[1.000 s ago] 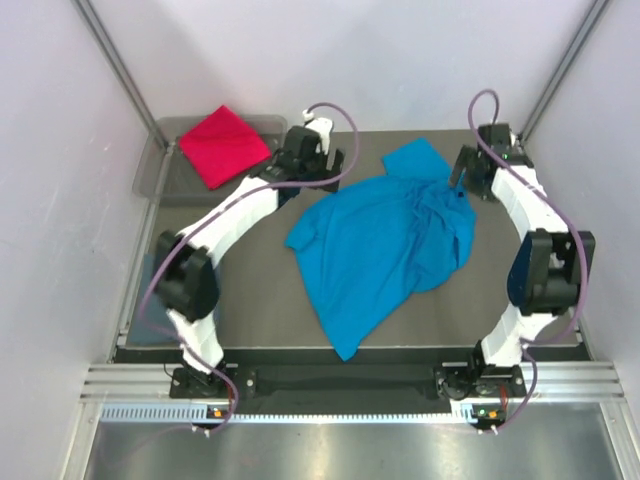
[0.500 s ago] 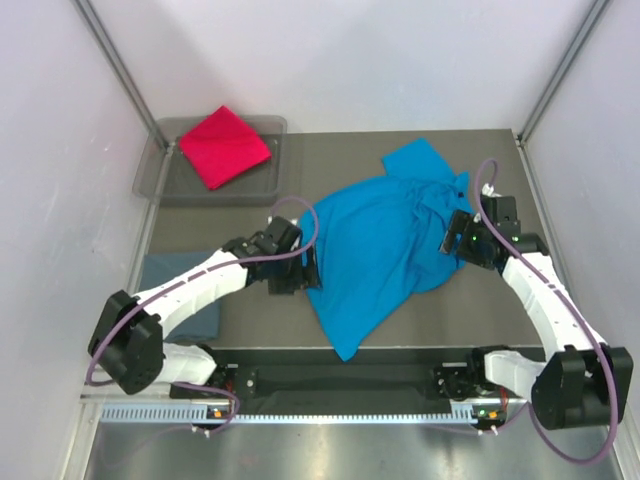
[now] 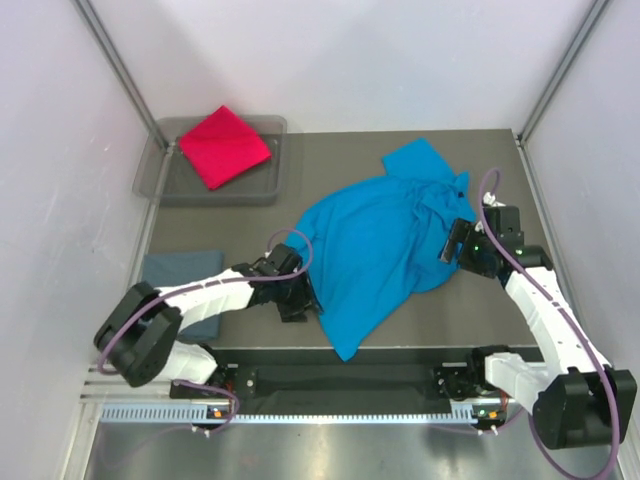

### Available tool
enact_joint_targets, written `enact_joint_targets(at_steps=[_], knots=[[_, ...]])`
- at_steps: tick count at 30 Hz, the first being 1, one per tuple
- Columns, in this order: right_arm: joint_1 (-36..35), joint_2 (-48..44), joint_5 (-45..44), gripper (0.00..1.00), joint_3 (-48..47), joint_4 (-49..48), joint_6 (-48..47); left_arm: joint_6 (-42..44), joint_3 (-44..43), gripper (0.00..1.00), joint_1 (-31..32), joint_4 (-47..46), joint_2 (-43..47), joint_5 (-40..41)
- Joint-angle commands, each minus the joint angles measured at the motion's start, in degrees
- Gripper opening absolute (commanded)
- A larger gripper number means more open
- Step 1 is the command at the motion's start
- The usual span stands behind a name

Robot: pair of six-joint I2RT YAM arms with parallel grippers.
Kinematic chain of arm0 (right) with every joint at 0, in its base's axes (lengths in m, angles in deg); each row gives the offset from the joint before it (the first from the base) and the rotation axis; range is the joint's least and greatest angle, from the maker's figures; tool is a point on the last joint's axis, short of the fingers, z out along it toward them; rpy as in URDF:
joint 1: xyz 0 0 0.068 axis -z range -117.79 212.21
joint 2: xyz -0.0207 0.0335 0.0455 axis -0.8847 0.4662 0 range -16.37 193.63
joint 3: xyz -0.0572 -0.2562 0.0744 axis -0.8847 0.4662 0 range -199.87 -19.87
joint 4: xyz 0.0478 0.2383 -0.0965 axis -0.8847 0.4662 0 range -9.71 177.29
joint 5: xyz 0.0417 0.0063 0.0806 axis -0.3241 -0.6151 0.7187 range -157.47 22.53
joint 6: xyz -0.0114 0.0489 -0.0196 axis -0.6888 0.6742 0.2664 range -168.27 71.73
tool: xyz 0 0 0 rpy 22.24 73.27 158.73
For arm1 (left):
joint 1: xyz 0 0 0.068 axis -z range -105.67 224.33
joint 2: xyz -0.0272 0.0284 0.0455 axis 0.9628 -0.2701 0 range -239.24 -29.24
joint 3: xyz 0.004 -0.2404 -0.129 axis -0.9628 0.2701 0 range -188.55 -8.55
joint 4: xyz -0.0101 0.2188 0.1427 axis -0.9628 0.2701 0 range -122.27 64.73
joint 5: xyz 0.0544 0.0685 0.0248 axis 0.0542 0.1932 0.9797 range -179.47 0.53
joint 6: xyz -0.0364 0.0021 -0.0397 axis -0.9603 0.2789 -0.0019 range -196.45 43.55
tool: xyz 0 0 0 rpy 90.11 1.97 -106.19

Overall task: Fold and stack the t-shirts
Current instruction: Flatten the tshirt out

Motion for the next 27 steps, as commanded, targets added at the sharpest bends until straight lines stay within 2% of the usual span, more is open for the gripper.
enact_joint_targets(at_steps=[1,4,5,8,9,12,14,18,22,27], knots=[[-0.3,0.6,0.1,0.79,-0.1,-0.9,-0.4,-0.1,-2.1,0.45,0.1,-8.7,-5.5,-3.3],[-0.3,2.4,-0.9,0.79,-0.2,-1.1,-0.4,4.3,-6.7,0.09,-1.1,-4.1,-8.2,-2.2],[-0.1,2.9,-1.2,0.79,-0.4,-0.9,-0.4,6.7,-8.1,0.00,-2.4,-2.3,-8.7,-0.5],[0.8,5.4,-2.5,0.77,-1.5,-0.5,-0.8,13.7,-15.7,0.00,-6.0,6.6,-8.1,4.5],[1.1,6.2,-2.3,0.76,-2.0,-0.6,-1.0,15.5,-17.7,0.00,-7.0,8.9,-8.0,9.1],[1.9,9.4,-2.0,0.70,-3.5,-1.1,-1.4,21.3,-24.0,0.00,-11.6,12.5,-8.5,11.5],[2.3,12.2,-2.0,0.66,-4.2,-1.7,-1.8,23.7,-26.4,0.00,-15.7,12.3,-10.4,9.5],[2.8,18.4,-1.0,0.60,-6.3,-3.5,-1.8,26.2,-29.6,0.00,-19.9,13.9,-15.6,6.5],[3.1,25.6,-0.6,0.59,-10.0,-4.0,-2.1,27.1,-29.6,0.00,-24.3,13.4,-17.4,6.8],[4.0,31.2,-1.6,0.60,-12.6,-4.5,-3.2,27.9,-29.9,0.00,-26.2,13.4,-19.3,3.9]])
